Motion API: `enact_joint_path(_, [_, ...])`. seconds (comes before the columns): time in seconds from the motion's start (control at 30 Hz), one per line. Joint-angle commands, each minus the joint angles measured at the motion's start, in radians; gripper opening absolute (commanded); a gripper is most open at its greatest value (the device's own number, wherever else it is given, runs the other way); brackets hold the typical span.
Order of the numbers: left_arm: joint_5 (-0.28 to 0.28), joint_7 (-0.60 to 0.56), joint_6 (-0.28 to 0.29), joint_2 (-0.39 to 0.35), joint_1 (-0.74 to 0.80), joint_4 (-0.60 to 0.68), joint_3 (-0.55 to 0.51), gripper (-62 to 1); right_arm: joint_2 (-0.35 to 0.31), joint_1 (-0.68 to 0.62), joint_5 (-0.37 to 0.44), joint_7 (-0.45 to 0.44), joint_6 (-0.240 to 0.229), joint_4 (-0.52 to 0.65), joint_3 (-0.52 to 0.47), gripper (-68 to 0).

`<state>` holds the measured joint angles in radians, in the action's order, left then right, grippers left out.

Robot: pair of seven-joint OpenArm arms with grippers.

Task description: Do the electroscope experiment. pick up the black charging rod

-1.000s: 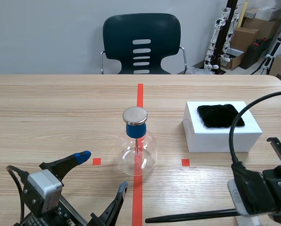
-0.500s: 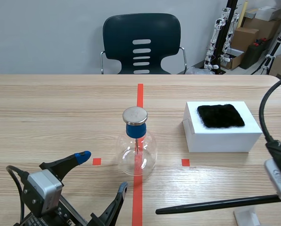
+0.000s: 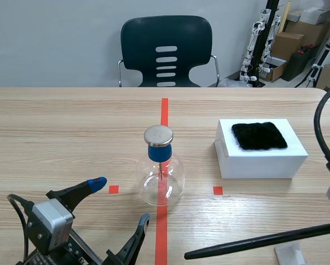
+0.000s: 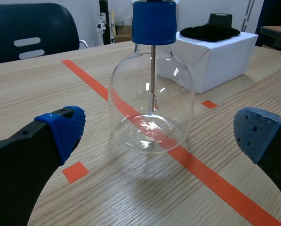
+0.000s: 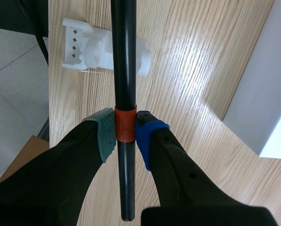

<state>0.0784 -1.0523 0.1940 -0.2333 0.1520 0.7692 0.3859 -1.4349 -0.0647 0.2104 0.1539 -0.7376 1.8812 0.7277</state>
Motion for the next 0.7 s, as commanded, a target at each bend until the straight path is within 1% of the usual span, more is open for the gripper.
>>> enact_joint_path(0.0, [-0.006, -0.021, 0.002, 0.003, 0.000, 0.014, 0.006, 1.4, -0.006, 0.010, 0.006, -0.009, -0.008, 0.011, -0.012, -65.8])
enact_joint_path(0.1, [-0.006, -0.021, 0.002, 0.003, 0.000, 0.014, 0.006, 1.4, -0.007, 0.013, 0.022, -0.011, -0.008, 0.014, -0.027, -65.8])
enact_joint_path(0.17, [-0.006, -0.022, 0.002, 0.003, 0.000, 0.014, 0.006, 1.4, -0.009, 0.015, 0.029, -0.010, 0.001, 0.023, -0.050, -65.8])
enact_joint_path(0.23, [-0.006, -0.022, 0.002, 0.003, 0.000, 0.014, 0.006, 1.4, -0.009, 0.014, 0.029, 0.001, 0.030, 0.035, -0.071, -65.8])
enact_joint_path(0.3, [-0.006, -0.022, 0.002, 0.003, 0.000, 0.014, 0.006, 1.4, -0.005, 0.014, 0.029, 0.018, 0.070, 0.042, -0.086, -65.8])
enact_joint_path(0.37, [-0.006, -0.022, 0.002, 0.003, 0.000, 0.014, 0.006, 1.4, 0.019, 0.014, 0.029, 0.042, 0.089, 0.041, -0.117, -65.8])
enact_joint_path(0.43, [-0.006, -0.023, 0.002, 0.003, 0.000, 0.014, 0.006, 1.4, 0.064, 0.014, 0.029, 0.100, 0.088, 0.040, -0.149, -65.8])
enact_joint_path(0.5, [-0.006, -0.024, 0.002, 0.003, 0.000, 0.014, 0.006, 1.4, 0.130, 0.011, 0.021, 0.174, 0.087, 0.040, -0.180, -65.8])
enact_joint_path(0.6, [-0.006, -0.025, 0.002, 0.003, 0.000, 0.014, 0.006, 1.4, 0.249, 0.003, -0.037, 0.269, 0.086, 0.040, -0.230, -65.8])
enact_joint_path(0.67, [-0.006, -0.025, 0.002, 0.003, 0.000, 0.014, 0.006, 1.4, 0.309, -0.029, -0.087, 0.292, 0.086, 0.040, -0.276, -65.8])
